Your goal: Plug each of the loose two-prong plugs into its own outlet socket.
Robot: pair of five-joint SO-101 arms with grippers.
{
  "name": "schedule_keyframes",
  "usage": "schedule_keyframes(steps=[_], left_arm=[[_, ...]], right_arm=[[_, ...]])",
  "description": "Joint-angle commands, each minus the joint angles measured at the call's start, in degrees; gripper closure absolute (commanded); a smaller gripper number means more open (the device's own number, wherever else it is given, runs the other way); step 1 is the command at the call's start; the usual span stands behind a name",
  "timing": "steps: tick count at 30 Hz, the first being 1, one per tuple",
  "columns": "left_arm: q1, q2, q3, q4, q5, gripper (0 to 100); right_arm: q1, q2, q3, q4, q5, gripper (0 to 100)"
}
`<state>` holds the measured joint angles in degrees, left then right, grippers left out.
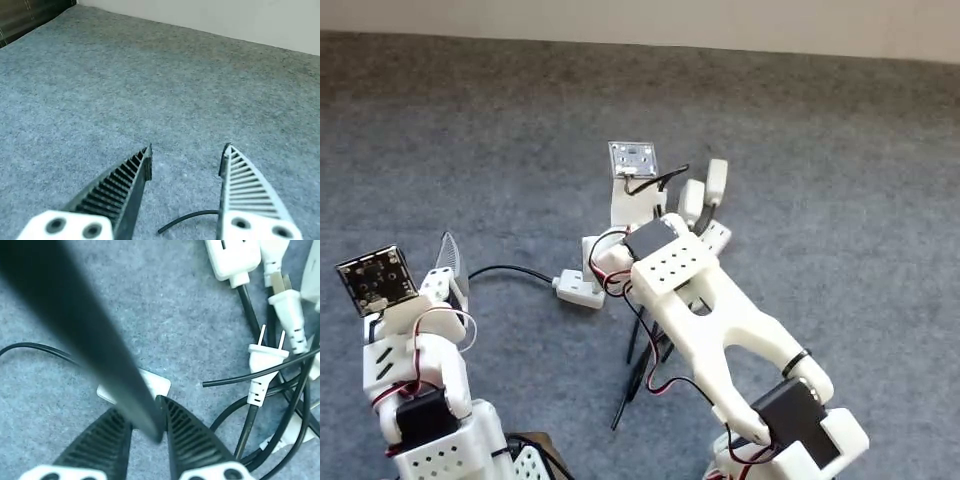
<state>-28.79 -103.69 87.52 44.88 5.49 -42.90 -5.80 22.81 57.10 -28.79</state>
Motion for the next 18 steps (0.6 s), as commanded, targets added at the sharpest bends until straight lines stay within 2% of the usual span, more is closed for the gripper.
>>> schedule_keyframes(steps=[1,9,18], left_arm=[[0.75,-0.57,-0.22,-1.23,0.18,78],[0.75,-0.57,-0.22,-1.23,0.18,78],[1.89,-0.48,-0.22,-1.23,0.18,78]], right_arm=[[-0.57,-0.22,0.22,-0.66,-0.7,99.2],[3.21,-0.13,2.86,-0.84,-0.62,99.2],[1.01,8.04,-0.22,-0.75,0.88,99.2]])
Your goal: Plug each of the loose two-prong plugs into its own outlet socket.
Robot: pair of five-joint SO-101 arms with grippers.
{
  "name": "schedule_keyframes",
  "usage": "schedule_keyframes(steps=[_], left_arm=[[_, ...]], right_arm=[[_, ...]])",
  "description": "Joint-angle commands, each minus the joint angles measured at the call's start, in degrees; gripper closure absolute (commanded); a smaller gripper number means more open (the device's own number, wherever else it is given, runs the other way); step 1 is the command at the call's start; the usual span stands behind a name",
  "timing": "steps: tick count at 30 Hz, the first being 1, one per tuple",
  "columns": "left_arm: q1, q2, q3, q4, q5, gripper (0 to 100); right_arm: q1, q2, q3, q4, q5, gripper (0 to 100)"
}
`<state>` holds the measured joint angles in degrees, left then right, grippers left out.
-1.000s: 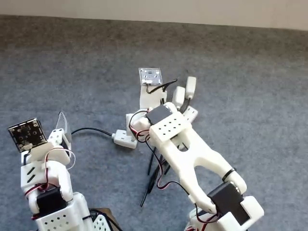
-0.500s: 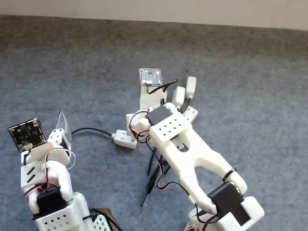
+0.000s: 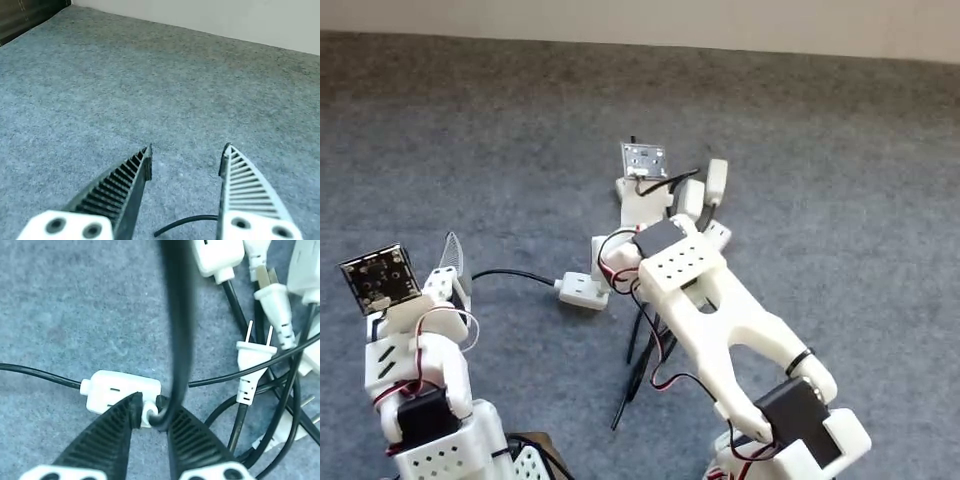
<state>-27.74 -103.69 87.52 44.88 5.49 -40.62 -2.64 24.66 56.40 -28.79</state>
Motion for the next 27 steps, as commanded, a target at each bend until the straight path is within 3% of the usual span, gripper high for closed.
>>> schedule_keyframes(steps=[1,5,13,22,27], left_arm=[[0.84,-0.48,-0.22,-1.23,0.18,78],[0.84,-0.48,-0.22,-1.23,0.18,78],[0.84,-0.48,-0.22,-1.23,0.18,78],[0.92,-0.48,-0.13,-1.23,0.18,78],[0.92,-0.48,-0.13,-1.23,0.18,78]], right_arm=[[-2.42,6.99,-3.38,0.13,0.97,99.2],[-6.9,15.34,-7.96,0.13,0.97,99.2],[-6.46,21.23,-9.01,0.22,0.97,99.2],[-6.29,14.11,-7.43,2.59,2.46,99.2],[-5.49,6.02,0.57,-2.07,2.55,99.2]])
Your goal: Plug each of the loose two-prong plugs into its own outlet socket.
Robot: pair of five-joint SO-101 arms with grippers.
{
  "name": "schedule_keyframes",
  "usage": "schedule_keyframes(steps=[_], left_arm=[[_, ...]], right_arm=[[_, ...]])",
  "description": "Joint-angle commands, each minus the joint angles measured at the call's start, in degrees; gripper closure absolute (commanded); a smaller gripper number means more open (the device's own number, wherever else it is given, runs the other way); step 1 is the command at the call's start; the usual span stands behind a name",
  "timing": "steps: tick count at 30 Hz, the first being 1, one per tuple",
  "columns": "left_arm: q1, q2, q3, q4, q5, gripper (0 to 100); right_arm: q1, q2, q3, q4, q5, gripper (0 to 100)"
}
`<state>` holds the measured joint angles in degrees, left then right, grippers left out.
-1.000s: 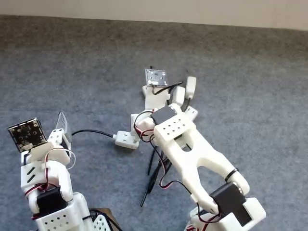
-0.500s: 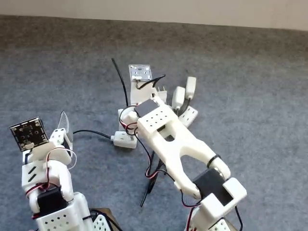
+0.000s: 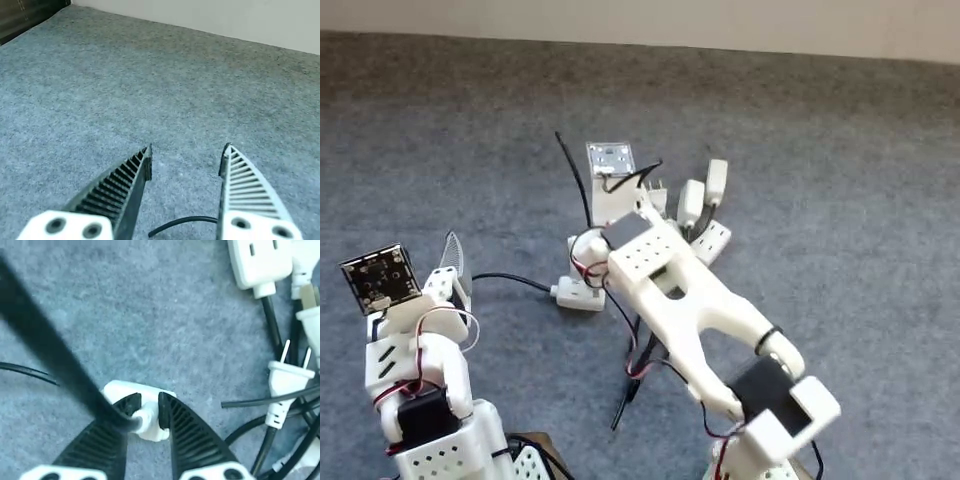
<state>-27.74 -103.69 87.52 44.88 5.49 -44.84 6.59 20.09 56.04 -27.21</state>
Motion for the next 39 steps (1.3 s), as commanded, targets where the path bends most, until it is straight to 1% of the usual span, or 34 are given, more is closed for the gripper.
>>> schedule_keyframes(steps=[1,3,9,13,20,24,29,33,39], left_arm=[[0.92,-0.48,-0.13,-1.23,0.18,78],[0.92,-0.48,0.22,-1.23,0.18,78],[2.07,-0.4,2.33,-4.92,0.0,78],[4.7,-0.4,2.68,-4.92,-4.84,78],[4.88,-0.4,2.68,-4.92,-4.75,78],[4.88,-0.4,2.68,-4.92,-4.75,78],[4.97,-0.4,2.77,-4.92,-4.75,78],[4.97,-0.4,2.77,-4.92,-4.75,78],[4.97,-0.4,2.77,-4.92,-4.75,78]], right_arm=[[-0.75,-4.35,6.9,-3.12,0.97,99.2],[-0.13,-5.93,9.63,-4.97,1.14,99.2],[0.57,-6.29,12.97,-7.6,2.9,99.2],[0.66,-6.29,13.05,-7.6,2.99,99.2],[0.57,-6.2,14.29,-7.87,4.04,99.2],[0.66,-6.2,17.19,-11.74,4.04,99.2],[1.54,-6.2,17.36,-11.82,4.48,99.2],[2.15,-6.11,17.8,-11.74,6.77,99.2],[1.89,-6.2,17.8,-11.65,7.03,99.2]])
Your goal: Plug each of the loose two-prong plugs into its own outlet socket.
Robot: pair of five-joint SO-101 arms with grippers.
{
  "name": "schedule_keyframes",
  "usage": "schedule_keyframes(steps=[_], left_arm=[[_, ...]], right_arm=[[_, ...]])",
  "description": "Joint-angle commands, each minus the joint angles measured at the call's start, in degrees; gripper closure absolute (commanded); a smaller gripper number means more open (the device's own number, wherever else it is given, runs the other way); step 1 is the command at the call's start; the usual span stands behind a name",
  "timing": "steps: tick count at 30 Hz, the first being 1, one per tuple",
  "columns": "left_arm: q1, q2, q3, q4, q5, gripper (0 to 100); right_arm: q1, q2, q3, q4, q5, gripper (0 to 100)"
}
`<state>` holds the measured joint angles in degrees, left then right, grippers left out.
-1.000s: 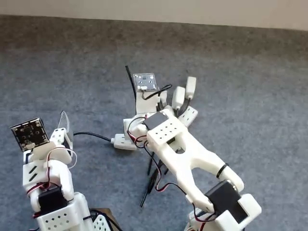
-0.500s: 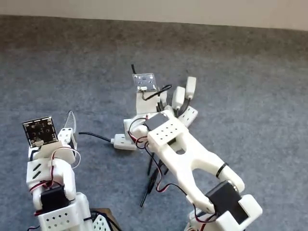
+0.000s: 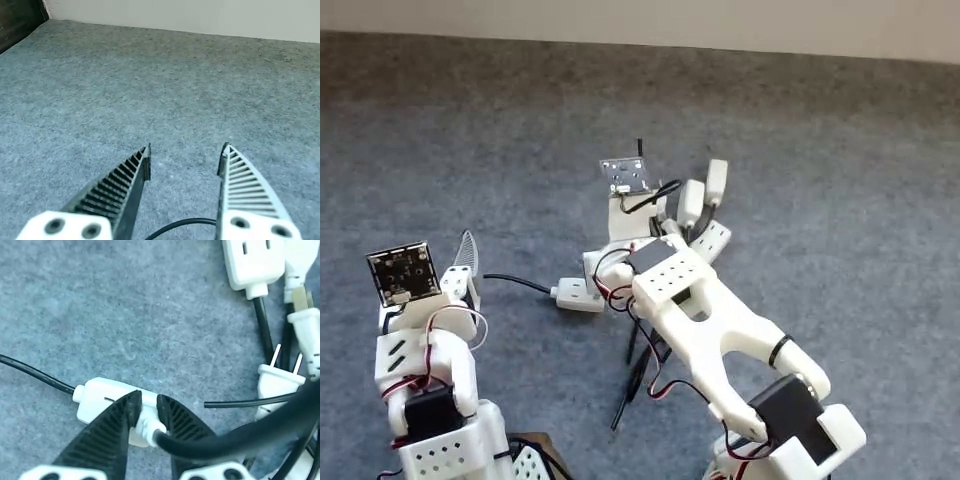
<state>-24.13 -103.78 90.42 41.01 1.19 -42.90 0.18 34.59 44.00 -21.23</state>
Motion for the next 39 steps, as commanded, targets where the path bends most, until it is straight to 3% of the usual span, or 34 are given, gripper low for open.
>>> schedule_keyframes(steps=[1,9,20,26,31,39], left_arm=[[1.36,-0.31,-0.04,-1.05,-0.44,78],[1.36,-0.31,-0.04,-1.05,-0.44,78],[1.45,-0.31,-0.04,-1.05,-0.53,78],[1.45,-0.31,-0.04,-1.05,-0.62,78],[1.45,-0.31,-0.04,-1.05,-0.62,78],[1.45,-0.31,0.04,-1.14,-0.62,78]], right_arm=[[-0.04,0.22,3.21,0.48,1.05,99.2],[0.13,0.22,2.77,4.53,5.45,99.2],[-2.77,0.13,-7.78,21.93,13.27,99.3],[-3.03,3.82,-9.19,15.69,11.25,99.3],[-7.87,14.9,-9.63,13.23,8.18,99.3],[-8.57,10.95,-7.52,13.67,8.09,99.3]])
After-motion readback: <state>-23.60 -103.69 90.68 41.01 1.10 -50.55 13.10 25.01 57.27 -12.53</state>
